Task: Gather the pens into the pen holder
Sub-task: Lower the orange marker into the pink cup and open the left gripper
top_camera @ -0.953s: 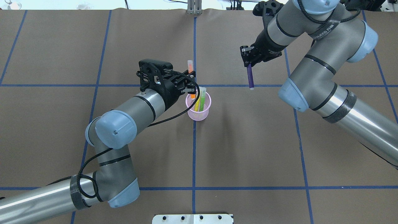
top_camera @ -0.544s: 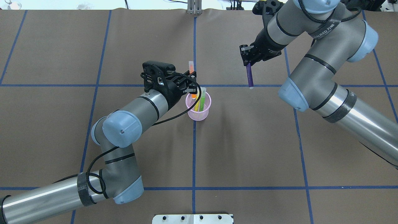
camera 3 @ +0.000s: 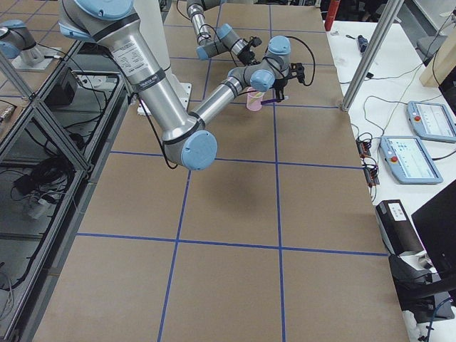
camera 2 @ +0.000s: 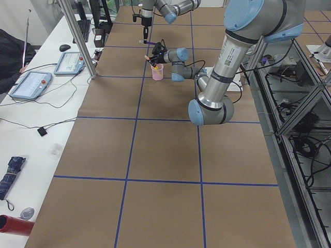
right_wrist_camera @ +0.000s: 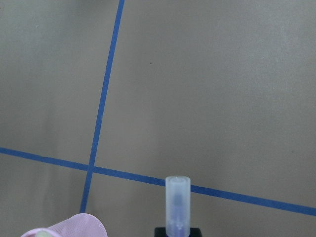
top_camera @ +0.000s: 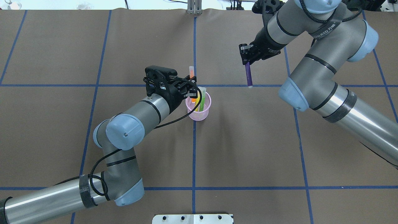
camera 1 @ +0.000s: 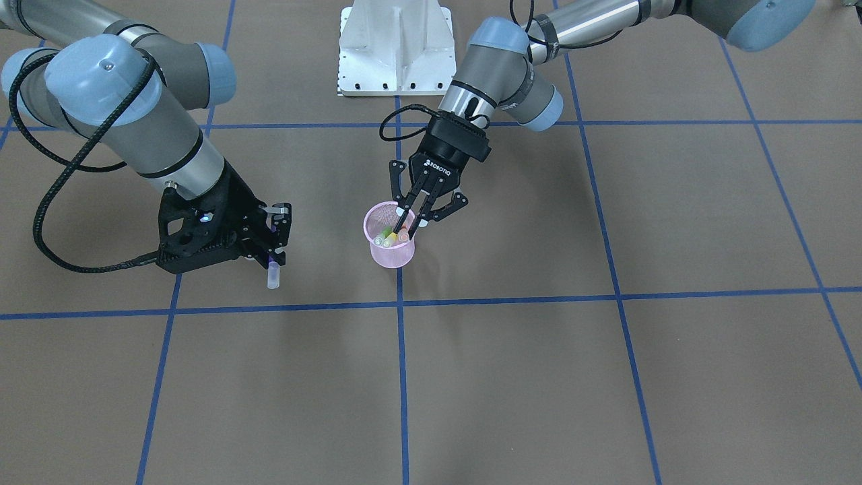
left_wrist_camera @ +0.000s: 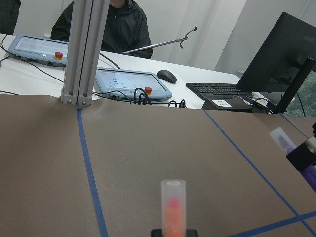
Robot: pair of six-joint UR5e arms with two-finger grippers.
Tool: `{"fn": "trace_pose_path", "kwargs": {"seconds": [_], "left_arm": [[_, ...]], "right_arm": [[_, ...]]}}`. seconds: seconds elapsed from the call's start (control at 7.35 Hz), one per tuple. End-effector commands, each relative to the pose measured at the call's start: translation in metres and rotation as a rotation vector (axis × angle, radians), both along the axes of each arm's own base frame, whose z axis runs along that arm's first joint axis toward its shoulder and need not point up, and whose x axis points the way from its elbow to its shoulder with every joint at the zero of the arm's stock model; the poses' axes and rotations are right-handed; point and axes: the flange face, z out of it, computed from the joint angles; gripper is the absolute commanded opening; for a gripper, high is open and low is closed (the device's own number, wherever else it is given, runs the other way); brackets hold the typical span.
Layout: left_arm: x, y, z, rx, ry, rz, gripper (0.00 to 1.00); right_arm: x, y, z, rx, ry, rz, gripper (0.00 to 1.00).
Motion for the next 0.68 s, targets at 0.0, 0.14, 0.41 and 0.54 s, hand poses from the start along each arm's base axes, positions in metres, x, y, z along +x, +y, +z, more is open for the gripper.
{"fn": "trace_pose_path", "kwargs": {"seconds": [0.0,0.14,0.41,0.54], "left_arm": [[0.003,0.001,-0.013,0.0,0.021,0.005,0.89],[0.002,0.003,-0.019,-0.003,0.043,0.005,1.0],[-0.025,0.004,-0.05,0.006,0.079,0.003,1.0],[-0.04,-0.015,-0.053,-0.018,0.031,0.006,1.0]], "right_arm": [[0.001,0.002,-0.006,0.026,-0.022,0.003,0.0],[0.002,0.002,-0.008,0.041,-0.037,0.006,0.0],[0.009,0.007,-0.024,0.095,-0.042,0.043,0.0],[0.015,0.012,-0.036,0.13,-0.051,0.066,0.0]]}}
